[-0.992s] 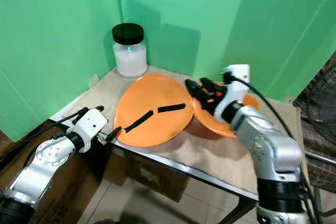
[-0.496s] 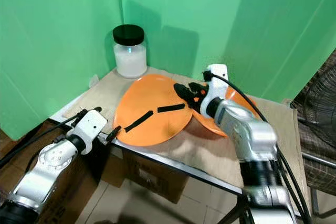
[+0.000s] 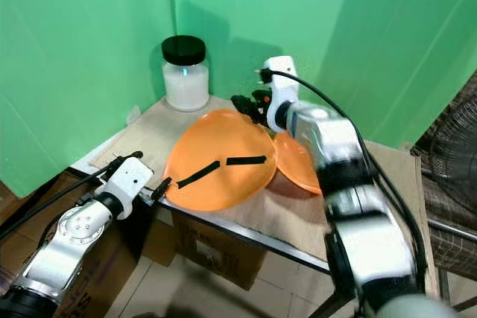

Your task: Setting the table

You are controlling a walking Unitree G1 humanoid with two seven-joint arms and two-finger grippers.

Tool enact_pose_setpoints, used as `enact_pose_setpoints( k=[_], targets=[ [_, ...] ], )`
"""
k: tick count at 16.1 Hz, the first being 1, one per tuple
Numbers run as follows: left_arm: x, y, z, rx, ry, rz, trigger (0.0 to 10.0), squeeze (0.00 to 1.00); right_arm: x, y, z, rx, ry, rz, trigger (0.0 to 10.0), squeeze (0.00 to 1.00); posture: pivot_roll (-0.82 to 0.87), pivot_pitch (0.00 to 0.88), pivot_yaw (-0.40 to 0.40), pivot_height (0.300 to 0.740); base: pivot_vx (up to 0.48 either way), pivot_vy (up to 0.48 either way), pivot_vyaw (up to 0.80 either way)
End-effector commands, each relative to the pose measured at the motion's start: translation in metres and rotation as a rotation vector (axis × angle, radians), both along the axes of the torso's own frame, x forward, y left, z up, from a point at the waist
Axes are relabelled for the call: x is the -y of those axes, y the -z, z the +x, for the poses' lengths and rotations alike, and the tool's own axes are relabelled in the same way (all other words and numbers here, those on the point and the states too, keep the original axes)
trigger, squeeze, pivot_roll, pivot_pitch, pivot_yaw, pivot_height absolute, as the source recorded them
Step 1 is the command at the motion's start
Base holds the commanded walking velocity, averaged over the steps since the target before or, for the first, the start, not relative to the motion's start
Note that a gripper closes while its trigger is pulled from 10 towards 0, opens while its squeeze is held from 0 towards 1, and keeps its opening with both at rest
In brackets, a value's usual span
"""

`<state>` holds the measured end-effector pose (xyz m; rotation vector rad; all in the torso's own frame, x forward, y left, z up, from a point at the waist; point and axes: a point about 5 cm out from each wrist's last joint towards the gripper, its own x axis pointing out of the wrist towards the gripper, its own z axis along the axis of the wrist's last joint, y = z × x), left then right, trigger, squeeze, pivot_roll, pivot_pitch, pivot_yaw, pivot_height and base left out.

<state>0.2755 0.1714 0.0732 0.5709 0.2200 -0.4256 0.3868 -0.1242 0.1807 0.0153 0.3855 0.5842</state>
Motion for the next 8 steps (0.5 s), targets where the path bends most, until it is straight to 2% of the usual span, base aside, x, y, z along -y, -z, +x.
enact_pose_setpoints(
  k=[1,3,8],
  targets=[
    [-0.01,0.031,-0.014,-0.143,-0.036,0.069,10.0,0.0,0.007,0.003,0.002,-0.014,0.008,-0.032,10.0,0.0,0.02,0.0,-0.069,0.74,0.0,0.0,0.0],
    [-0.01,0.031,-0.014,-0.144,-0.04,0.07,10.0,0.0,0.008,0.012,0.003,-0.105,-0.021,-0.086,10.0,0.0,0.03,0.0,-0.078,0.74,0.0,0.0,0.0],
    [-0.011,0.032,-0.015,-0.141,-0.046,0.073,10.0,0.0,0.017,0.018,0.008,-0.152,0.034,-0.123,10.0,0.0,0.04,0.0,-0.087,0.74,0.0,0.0,0.0]
  ],
)
